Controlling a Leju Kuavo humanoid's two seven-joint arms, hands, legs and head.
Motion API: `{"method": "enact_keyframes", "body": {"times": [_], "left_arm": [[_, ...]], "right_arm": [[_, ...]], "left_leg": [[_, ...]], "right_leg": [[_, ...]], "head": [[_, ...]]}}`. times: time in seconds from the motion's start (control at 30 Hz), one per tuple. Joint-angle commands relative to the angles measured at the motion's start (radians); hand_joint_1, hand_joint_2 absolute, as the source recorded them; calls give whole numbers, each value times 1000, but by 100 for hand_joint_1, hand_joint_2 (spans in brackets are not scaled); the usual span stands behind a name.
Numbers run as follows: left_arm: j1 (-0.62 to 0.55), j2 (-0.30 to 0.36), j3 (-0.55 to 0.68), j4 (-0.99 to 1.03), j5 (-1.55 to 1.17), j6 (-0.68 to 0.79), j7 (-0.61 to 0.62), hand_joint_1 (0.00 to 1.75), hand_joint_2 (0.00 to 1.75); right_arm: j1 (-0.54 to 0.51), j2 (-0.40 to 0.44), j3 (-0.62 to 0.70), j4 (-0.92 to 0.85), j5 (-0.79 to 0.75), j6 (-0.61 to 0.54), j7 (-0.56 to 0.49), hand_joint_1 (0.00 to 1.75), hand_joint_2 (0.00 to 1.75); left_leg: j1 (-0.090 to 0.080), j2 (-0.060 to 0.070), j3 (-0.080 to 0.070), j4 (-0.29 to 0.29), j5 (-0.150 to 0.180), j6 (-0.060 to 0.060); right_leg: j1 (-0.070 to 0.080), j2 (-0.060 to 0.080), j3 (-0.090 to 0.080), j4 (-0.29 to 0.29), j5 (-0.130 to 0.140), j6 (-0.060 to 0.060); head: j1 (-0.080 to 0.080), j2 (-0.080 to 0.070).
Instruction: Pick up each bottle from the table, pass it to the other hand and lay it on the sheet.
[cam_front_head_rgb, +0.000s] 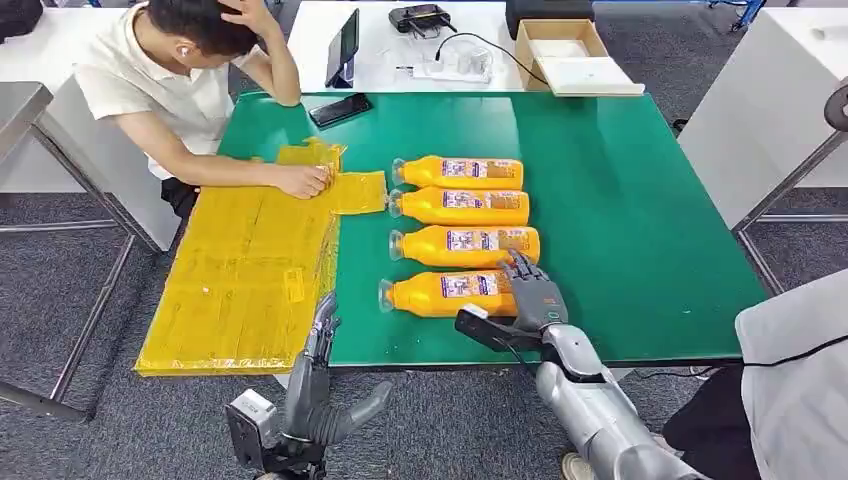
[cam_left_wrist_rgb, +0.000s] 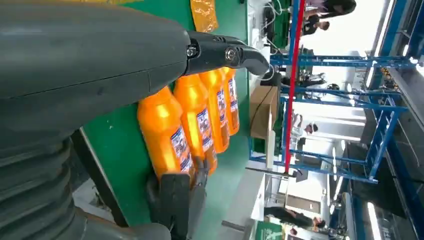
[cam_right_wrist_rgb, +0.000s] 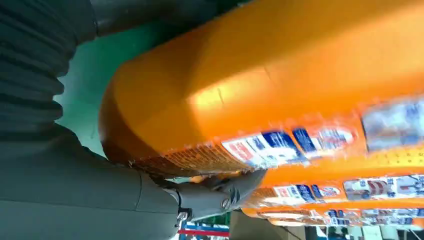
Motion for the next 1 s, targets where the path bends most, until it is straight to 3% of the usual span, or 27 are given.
{"method": "enact_keyframes", "body": {"times": [0.03,0.33,0.77,0.83,0.9,1.0], "left_arm": [[-32,13,-6,49,-1,-14,1,0,175],[-32,13,-6,49,-1,-14,1,0,175],[-32,19,7,41,12,-26,-6,0,175],[4,-36,91,-19,58,111,-39,0,175],[14,-23,83,-62,82,140,-20,0,175],[15,-19,77,-67,83,145,-17,0,175]], "right_arm": [[-13,-8,39,171,-35,66,-14,175,175],[-13,-8,39,171,-35,66,-14,175,175],[68,6,15,135,-223,134,-173,175,175],[150,49,-68,-6,-364,15,-337,175,175],[197,58,-48,-113,-390,2,-307,175,175],[205,53,-38,-140,-394,8,-288,175,175]], "left_leg": [[1,-2,3,-1,1,-1],[1,-3,8,-3,1,-2],[2,-3,10,-3,0,-2],[2,-2,11,-3,-1,-2],[3,0,12,-2,-3,-3],[3,1,9,-1,-3,-2]], "right_leg": [[1,-3,3,-2,0,-1],[2,-5,10,-3,0,-2],[2,-4,11,-4,-1,-2],[3,-1,12,-4,0,-2],[4,0,12,-3,-1,-2],[3,1,10,-1,-1,-2]], "head": [[0,0],[0,0],[0,0],[0,0],[0,0],[0,0]]}}
